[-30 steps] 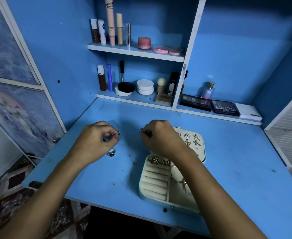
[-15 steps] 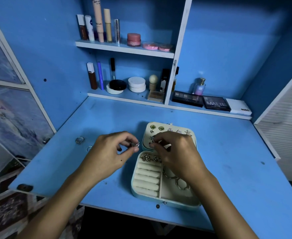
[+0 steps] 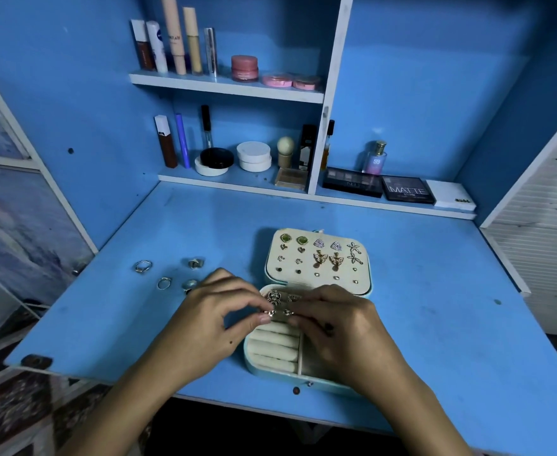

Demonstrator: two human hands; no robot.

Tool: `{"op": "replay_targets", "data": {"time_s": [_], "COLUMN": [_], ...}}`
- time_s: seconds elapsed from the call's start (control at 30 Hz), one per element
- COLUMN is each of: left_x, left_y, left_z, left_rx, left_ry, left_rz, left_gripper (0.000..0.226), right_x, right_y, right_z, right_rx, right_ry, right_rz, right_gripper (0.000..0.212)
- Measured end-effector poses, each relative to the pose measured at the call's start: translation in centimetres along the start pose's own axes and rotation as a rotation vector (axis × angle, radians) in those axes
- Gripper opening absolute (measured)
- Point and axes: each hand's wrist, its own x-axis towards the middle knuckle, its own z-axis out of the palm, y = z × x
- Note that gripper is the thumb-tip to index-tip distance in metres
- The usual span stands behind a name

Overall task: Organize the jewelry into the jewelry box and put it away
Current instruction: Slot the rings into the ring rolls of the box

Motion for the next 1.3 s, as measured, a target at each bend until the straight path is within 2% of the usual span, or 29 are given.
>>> {"op": "replay_targets", "data": {"time_s": [0.1,0.23,0.47,0.6,0.73,0.83,1.0,1.07,1.17,1.3], "left_x": [-0.2,0.0,0.6,1.1,1.2,1.1,1.2,1.3,1.4,1.6], "left_y": [-0.1,-0.2,-0.3,-0.4,-0.3,-0.2,0.0,0.1,0.2,0.3], "left_z": [0.2,0.0,-0.4,-0.3,0.2,0.3,0.2,0.2,0.2,0.2], "left_rx": [0.011,0.035,0.059,0.057,0.089,0.086,0.059,0.054,0.095,0.160], "left_ry": [-0.030,-0.075,-0.185,-0.207,-0.173,-0.144,-0.153,-0.163,-0.163,-0.188], "left_rz": [-0.003,-0.007,-0.011,-0.016,-0.011,-0.033,-0.089,-0.109,-0.080,-0.039], "left_gripper": [0.017,0.021,0.028,0.032,0.015,0.011,0.005,0.009,0.002,0.005], "right_x": [-0.3,-0.1,0.3,0.7,0.7,0.7,1.0,1.2,1.4,1.5], "right_y": [0.0,-0.1,-0.5,-0.8,-1.0,-1.3,-1.3,-1.5,-1.7,-1.8], "right_z": [0.1,0.1,-0.2,0.2,0.5,0.5,0.5,0.4,0.0,-0.7], "right_rx": [0.010,-0.041,-0.029,-0.098,-0.152,-0.168,-0.148,-0.160,-0.174,-0.144], "right_ry": [-0.008,-0.026,-0.156,-0.166,-0.106,-0.079,-0.119,-0.120,-0.163,-0.241], "right_rz": [-0.038,-0.100,-0.041,-0.002,0.024,0.021,0.062,0.083,0.087,0.102], "right_gripper": [0.022,0.016,0.027,0.021,0.016,0.015,0.021,0.022,0.019,0.014]}}
